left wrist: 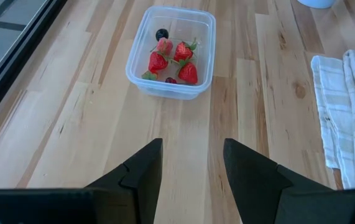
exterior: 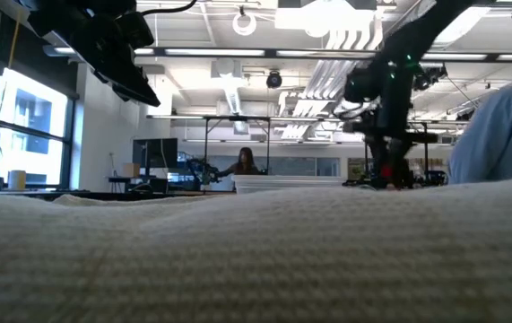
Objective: Pick and placing Produce into tupperware
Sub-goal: Put the raspberry into the transparent bin
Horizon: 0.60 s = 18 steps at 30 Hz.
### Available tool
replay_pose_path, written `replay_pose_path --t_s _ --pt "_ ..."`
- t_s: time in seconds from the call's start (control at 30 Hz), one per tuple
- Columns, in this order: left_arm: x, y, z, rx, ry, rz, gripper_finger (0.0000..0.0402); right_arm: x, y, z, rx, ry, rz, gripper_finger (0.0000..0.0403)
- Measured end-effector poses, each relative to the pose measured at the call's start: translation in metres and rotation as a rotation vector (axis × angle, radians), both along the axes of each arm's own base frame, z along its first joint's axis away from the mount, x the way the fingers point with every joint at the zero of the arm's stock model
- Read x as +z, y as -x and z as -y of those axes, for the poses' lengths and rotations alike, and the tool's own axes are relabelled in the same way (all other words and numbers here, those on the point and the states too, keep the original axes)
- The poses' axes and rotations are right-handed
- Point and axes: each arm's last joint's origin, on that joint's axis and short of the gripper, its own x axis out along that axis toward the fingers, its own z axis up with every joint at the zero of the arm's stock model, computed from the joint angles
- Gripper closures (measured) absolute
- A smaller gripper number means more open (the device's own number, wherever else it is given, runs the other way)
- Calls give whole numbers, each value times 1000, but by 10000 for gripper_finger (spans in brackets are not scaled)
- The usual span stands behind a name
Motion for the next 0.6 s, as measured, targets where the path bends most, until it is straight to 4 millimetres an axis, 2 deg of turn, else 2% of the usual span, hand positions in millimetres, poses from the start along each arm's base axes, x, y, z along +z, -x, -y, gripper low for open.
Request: replay_pose_path --t_s 0.3,0.47,0.6 --pt "0 0 0 0 0 0 243 76 -48 -14 222 147 118 311" --pt "0 0 0 0 0 0 243 115 -71 -34 337 226 206 311" --pt "0 0 0 0 0 0 243 133 -86 -53 423 266 261 311"
